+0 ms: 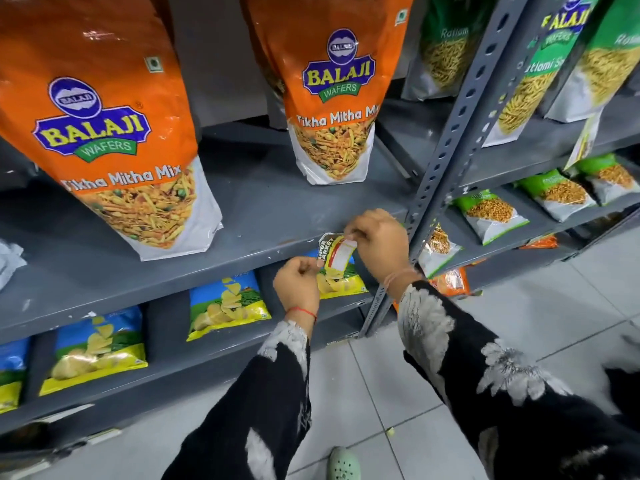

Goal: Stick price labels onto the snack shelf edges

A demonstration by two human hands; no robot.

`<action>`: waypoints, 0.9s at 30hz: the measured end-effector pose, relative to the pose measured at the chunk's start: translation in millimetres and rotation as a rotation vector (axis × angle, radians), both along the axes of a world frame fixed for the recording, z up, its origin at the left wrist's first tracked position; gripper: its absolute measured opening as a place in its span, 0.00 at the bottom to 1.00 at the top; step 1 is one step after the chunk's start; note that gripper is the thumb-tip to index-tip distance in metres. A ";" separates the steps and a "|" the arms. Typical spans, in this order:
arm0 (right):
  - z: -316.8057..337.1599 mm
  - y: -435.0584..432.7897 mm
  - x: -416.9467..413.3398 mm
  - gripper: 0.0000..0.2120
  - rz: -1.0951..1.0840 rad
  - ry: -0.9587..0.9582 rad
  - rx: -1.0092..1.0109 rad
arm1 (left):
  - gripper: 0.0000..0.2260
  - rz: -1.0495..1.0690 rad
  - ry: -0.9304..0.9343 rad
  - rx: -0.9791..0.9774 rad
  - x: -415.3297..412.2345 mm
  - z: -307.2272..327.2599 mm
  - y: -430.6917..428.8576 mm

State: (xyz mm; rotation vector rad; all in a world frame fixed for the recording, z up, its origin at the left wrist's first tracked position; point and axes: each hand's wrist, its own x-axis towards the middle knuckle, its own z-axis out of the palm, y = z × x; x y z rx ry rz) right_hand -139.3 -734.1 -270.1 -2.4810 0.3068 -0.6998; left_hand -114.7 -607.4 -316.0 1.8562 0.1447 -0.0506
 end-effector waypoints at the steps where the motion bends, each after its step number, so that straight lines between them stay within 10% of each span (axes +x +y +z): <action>1: -7.8 3.6 -6.8 0.05 -0.052 -0.046 0.108 | 0.01 -0.025 -0.072 0.027 -3.1 0.1 5.2; 13: -22.4 14.1 0.9 0.04 -0.322 -0.122 0.793 | 0.05 -0.043 -0.218 0.168 13.7 21.5 13.4; 27: -21.4 35.7 3.2 0.16 -0.465 -0.038 0.542 | 0.15 -0.070 -0.124 0.385 24.8 29.8 48.5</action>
